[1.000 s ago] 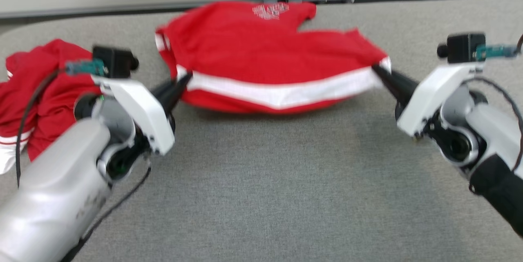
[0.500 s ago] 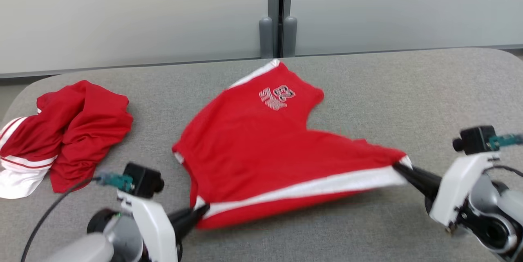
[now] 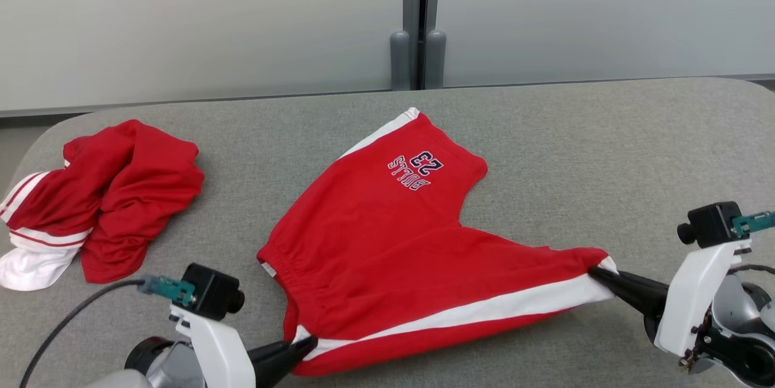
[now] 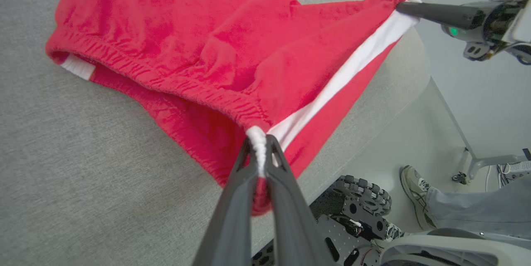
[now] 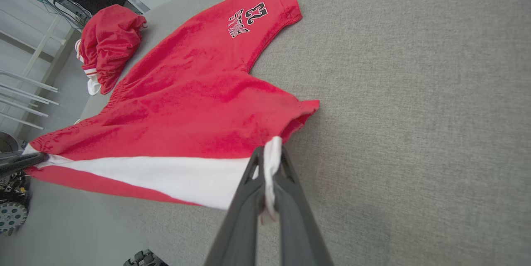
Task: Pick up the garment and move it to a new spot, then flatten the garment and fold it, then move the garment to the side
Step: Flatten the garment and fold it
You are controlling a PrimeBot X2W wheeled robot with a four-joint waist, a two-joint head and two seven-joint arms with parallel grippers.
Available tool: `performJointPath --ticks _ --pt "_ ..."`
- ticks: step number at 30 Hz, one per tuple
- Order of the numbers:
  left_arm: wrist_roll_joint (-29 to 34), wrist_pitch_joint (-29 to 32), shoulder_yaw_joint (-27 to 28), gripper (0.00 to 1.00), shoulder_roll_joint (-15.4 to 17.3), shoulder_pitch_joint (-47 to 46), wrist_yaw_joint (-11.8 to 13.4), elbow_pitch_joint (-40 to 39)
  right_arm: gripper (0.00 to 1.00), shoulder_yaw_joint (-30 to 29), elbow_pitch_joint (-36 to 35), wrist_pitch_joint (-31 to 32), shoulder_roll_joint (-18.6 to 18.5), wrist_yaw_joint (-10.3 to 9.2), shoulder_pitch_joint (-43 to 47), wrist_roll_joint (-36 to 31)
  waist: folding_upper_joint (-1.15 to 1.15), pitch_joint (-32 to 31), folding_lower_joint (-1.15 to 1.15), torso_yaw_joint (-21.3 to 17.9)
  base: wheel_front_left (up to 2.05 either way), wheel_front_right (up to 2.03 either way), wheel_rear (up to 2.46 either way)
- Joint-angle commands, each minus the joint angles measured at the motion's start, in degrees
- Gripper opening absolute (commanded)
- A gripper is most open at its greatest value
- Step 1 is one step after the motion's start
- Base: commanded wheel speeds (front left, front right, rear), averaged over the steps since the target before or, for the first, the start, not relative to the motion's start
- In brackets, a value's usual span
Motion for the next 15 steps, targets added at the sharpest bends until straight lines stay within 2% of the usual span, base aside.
performJointPath --ticks 1,5,10,15 --pt "-1.5 0.8 1.1 0.00 -0.3 -2.0 -0.6 0.2 0.00 -1.3 0.3 1.2 0.7 0.01 -1.1 -1.0 0.00 0.9 0.00 0.7 0.00 0.00 0.00" --pt "-5.4 4.7 2.4 0.00 -1.3 -5.1 -2.6 1.4 0.00 -3.6 1.4 3.9 2.0 0.01 -3.0 -1.9 0.00 3.0 0.00 2.2 0.00 0.00 0.00" --pt "-12.7 17.1 3.4 0.00 -3.6 -13.8 -6.3 7.6 0.00 -7.0 4.4 9.1 5.1 0.02 -8.5 -3.6 0.00 7.2 0.00 5.0 0.00 0.00 0.00" --pt "-15.5 23.6 5.0 0.00 -8.0 -22.3 -7.2 16.3 0.00 -9.2 8.9 13.9 9.2 0.02 -15.9 -6.4 0.00 11.1 0.00 6.7 0.00 0.00 0.00"
